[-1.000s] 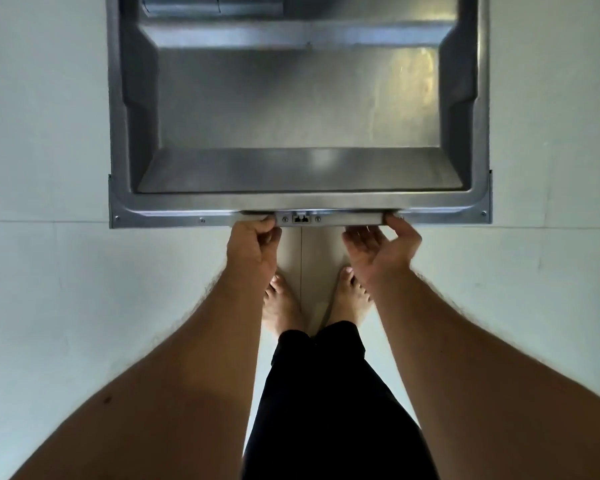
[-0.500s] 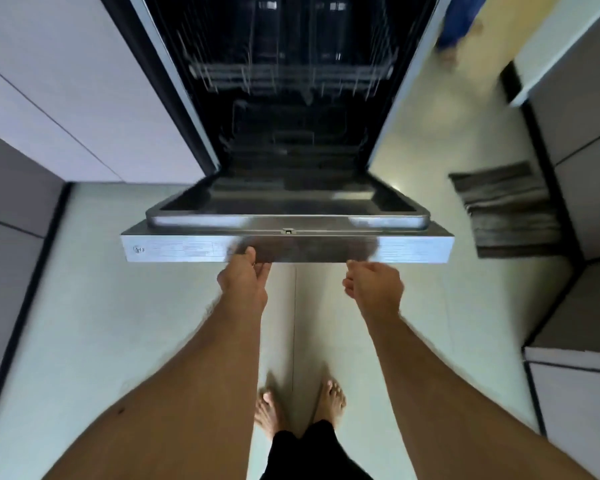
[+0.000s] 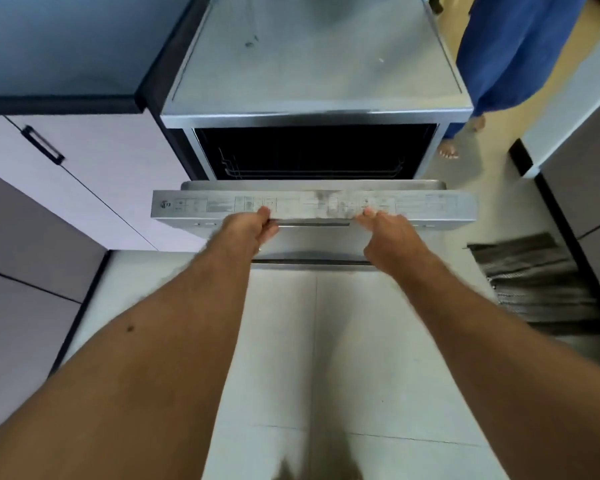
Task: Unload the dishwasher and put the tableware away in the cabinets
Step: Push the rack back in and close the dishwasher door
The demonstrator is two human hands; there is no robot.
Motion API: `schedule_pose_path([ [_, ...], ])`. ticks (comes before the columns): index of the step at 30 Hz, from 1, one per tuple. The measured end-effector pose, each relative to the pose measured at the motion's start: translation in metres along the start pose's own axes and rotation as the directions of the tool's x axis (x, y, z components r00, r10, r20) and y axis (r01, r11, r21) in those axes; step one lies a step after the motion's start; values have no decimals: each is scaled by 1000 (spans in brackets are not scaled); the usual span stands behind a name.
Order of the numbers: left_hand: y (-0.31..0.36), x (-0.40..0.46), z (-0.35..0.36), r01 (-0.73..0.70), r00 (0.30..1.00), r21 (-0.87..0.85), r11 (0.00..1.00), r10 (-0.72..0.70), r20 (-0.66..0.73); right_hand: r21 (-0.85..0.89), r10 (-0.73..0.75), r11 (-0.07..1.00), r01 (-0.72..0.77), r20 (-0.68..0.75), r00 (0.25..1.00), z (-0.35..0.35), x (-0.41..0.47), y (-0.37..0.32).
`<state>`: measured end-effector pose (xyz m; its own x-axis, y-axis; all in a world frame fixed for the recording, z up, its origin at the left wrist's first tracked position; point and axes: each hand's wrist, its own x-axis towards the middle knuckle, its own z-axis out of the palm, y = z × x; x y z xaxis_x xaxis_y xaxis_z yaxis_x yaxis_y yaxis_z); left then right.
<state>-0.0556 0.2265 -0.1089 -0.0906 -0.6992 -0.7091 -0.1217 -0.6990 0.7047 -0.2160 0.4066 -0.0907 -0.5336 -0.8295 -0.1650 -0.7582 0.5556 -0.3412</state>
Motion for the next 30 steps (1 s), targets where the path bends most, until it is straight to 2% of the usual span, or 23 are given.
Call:
schedule_pose_path([
  [7, 50, 24, 23, -17, 998, 63, 998, 13, 54, -165, -47, 985, 45, -11, 999, -39, 60, -15],
  [12, 76, 37, 38, -11, 998, 89, 996, 6, 64, -118, -18, 993, 17, -11, 1000, -55, 96, -13],
  [15, 88, 36, 48, -4, 1000, 145, 989, 1, 16, -44, 46, 998, -46, 8, 999, -61, 113, -9],
  [18, 101, 40, 56, -11, 1000, 171, 985, 6, 31, 46, 79, 996, -76, -65, 995, -56, 127, -4],
  [21, 118, 44, 61, 11, 998, 192, 981, -24, 62, -7, 82, 997, -82, -15, 997, -58, 146, -6],
  [23, 122, 46, 62, 31, 997, 215, 976, -45, 59, -42, 67, 997, -69, -38, 997, -57, 150, -8],
  [25, 127, 48, 62, 46, 997, 233, 972, -60, 56, -22, 78, 997, -80, -68, 995, -55, 150, -11],
  [30, 131, 48, 63, 68, 996, 240, 968, -80, 41, -11, 72, 997, -73, -13, 997, -56, 149, -12],
])
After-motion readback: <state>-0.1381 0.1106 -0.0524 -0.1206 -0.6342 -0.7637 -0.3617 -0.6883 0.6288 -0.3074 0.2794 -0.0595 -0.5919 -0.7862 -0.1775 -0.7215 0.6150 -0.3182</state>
